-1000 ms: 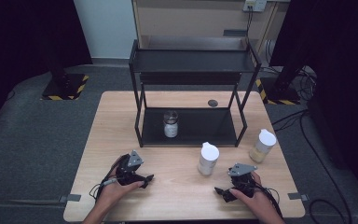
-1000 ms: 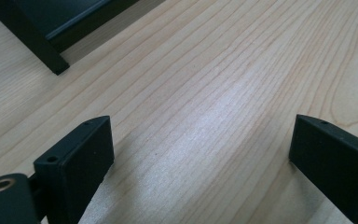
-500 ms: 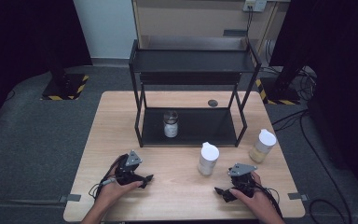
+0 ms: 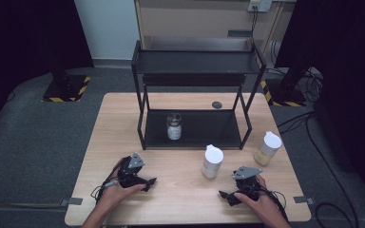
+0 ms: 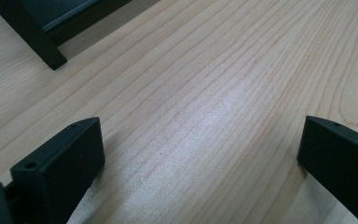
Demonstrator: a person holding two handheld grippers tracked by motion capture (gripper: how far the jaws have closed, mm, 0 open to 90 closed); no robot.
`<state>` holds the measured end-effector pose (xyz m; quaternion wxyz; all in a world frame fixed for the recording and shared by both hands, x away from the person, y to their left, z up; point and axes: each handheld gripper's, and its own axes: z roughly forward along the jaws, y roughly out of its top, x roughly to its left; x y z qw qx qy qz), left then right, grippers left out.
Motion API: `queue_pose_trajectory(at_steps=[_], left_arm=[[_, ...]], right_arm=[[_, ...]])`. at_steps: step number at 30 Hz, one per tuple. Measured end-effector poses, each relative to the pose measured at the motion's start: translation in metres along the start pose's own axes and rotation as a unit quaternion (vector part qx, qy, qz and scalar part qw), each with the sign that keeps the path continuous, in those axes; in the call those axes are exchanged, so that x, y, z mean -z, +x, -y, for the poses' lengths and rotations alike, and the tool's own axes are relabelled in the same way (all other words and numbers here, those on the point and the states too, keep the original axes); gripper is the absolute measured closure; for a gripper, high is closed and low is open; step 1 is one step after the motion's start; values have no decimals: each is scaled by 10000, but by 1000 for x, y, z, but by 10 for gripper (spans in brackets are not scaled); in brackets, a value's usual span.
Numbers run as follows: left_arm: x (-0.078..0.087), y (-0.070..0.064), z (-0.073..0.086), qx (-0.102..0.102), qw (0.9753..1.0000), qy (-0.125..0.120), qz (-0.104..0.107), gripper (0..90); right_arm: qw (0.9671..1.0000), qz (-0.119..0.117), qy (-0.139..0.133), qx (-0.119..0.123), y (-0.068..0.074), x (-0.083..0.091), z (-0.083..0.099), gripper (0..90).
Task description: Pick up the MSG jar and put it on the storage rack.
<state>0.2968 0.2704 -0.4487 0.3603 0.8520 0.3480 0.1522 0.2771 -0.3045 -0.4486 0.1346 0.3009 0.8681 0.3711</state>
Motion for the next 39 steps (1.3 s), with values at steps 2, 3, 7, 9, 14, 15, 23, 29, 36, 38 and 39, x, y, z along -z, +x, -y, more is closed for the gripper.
queue_pose_trajectory(at_steps=[2, 3, 7, 9, 14, 15, 23, 29, 36, 38, 39], left_arm=[[0, 0, 0, -1, 10000, 0, 0, 0], [0, 0, 0, 0, 10000, -1, 0, 0], [0, 0, 0, -7, 10000, 1, 7, 0], [0, 1, 0, -11, 10000, 2, 12, 0], [0, 1, 0, -16, 10000, 3, 19, 0], [0, 1, -1, -20, 10000, 3, 21, 0], [-1, 2, -1, -29, 10000, 3, 26, 0], [-1, 2, -1, -30, 10000, 2, 30, 0], [-1, 2, -1, -31, 10000, 2, 31, 0], [-1, 2, -1, -33, 10000, 3, 31, 0], [-1, 2, -1, -34, 10000, 3, 32, 0]], right_arm=[[10000, -6, 1, 4, 0, 0, 0, 9], [10000, -9, 1, 4, 0, 0, 0, 9], [10000, -11, 1, 2, 0, 0, 0, 10], [10000, -12, 0, 2, 0, 0, 0, 10], [10000, -49, 2, 19, -2, 1, 0, 12], [10000, -49, 4, 19, -2, 1, 0, 12], [10000, -44, 2, 26, -2, 1, 0, 11], [10000, -24, 4, 13, -1, 1, 0, 10], [10000, -15, 42, -44, -1, 2, -2, 38], [9999, -44, -15, -134, -3, 5, 0, 39], [9999, -44, -50, -155, -4, 7, 1, 38]])
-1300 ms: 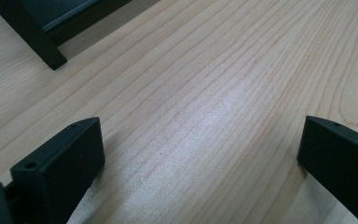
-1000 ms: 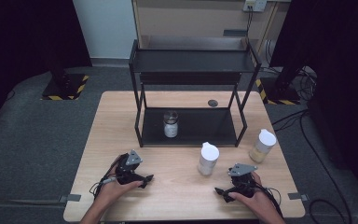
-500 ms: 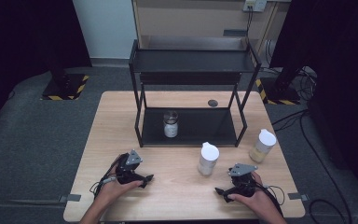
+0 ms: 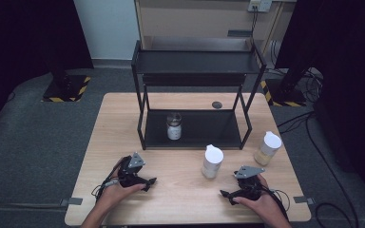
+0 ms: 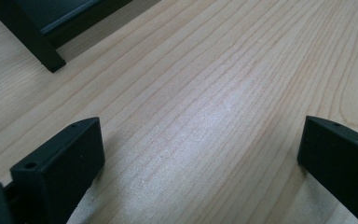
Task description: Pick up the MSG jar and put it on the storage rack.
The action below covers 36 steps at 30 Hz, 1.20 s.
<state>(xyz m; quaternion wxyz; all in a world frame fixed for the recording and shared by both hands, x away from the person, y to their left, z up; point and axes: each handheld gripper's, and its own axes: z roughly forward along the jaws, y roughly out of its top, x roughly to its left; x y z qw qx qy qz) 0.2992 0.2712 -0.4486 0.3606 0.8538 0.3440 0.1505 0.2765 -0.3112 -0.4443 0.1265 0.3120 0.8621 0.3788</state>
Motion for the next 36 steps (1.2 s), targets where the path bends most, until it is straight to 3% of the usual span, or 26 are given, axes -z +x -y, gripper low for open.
queue_pose_trajectory(at_steps=[3, 17, 30, 36], left_arm=[[0, 0, 0, -5, 10000, 0, 6, 0], [0, 1, 0, -20, 10000, 0, 22, 0], [0, 1, 0, -24, 10000, -5, 23, 0], [0, 1, 0, -21, 10000, -7, 25, 0]], right_arm=[[9997, -72, -195, -148, -2, 6, 3, 36], [9964, -403, -704, -248, 2, 21, -6, 43], [9950, -396, -887, -243, 5, 6, -30, 56], [9950, -366, -890, -276, 5, 5, -31, 55]])
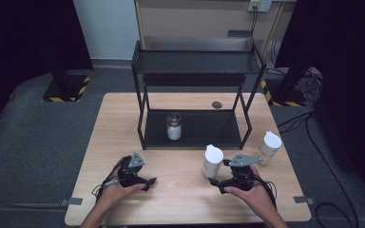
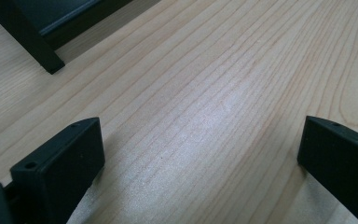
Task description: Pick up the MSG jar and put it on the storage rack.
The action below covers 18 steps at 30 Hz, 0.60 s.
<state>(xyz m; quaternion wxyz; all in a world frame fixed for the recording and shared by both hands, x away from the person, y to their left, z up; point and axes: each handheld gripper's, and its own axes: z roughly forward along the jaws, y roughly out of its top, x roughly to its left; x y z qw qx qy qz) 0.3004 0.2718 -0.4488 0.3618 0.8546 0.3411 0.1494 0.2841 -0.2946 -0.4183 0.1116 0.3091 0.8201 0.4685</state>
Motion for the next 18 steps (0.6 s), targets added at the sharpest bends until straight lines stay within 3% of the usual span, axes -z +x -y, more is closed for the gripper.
queue_pose_trajectory(at_steps=[18], left_arm=[[0, 1, -1, -16, 10000, 5, 19, 0]], right_arm=[[10000, 66, -55, -40, 1, 0, 4, 52]])
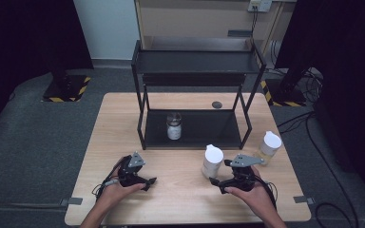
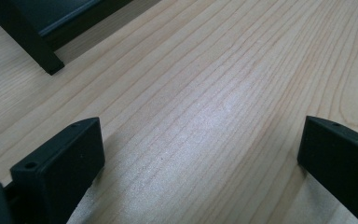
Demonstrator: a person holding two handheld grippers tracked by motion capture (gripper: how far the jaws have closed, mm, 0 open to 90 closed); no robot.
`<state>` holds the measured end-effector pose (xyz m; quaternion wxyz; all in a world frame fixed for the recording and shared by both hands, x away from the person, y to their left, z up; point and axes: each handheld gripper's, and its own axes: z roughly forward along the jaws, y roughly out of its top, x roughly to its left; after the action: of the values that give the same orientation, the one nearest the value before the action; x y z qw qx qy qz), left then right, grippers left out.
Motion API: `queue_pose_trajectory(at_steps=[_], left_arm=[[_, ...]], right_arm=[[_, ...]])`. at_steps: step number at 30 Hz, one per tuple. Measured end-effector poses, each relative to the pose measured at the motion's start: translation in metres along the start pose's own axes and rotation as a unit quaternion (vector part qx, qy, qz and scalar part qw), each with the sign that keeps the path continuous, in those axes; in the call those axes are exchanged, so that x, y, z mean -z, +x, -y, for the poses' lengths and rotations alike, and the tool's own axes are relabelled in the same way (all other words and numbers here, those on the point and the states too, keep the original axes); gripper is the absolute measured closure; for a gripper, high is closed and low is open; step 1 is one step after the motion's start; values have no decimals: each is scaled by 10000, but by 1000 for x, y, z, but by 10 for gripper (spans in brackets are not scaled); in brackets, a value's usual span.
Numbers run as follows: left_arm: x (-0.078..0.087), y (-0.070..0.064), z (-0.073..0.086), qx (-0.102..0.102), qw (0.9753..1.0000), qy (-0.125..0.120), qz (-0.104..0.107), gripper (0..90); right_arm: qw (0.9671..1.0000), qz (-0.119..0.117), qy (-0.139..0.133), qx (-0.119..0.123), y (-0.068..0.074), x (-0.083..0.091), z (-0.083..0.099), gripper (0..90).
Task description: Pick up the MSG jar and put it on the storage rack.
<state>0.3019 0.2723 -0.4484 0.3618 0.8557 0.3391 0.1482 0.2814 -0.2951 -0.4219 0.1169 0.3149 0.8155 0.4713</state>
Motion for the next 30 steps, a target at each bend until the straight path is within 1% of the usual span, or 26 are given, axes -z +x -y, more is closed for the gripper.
queue_pose_trajectory(at_steps=[6, 9, 14, 20, 27, 30], left_arm=[[0, 0, 0, -12, 10000, 2, 7, 0], [0, 1, 0, -16, 10000, -2, 12, 0], [0, 1, 0, -18, 10000, -3, 16, 0], [0, 1, 0, -20, 10000, -3, 16, 0], [0, 1, 0, -21, 10000, -2, 17, 0], [0, 1, 0, -20, 10000, -3, 16, 0]], right_arm=[[9999, -16, 61, 86, 2, -6, -6, 55], [9999, 64, 85, 76, 4, -11, -8, 80], [9999, 116, 66, 103, 5, -17, -11, 104], [9995, 206, 174, 166, 6, -24, -14, 131], [9993, 268, 163, 218, 7, -28, -14, 179], [9991, 334, 134, 243, 9, -30, -14, 221]])
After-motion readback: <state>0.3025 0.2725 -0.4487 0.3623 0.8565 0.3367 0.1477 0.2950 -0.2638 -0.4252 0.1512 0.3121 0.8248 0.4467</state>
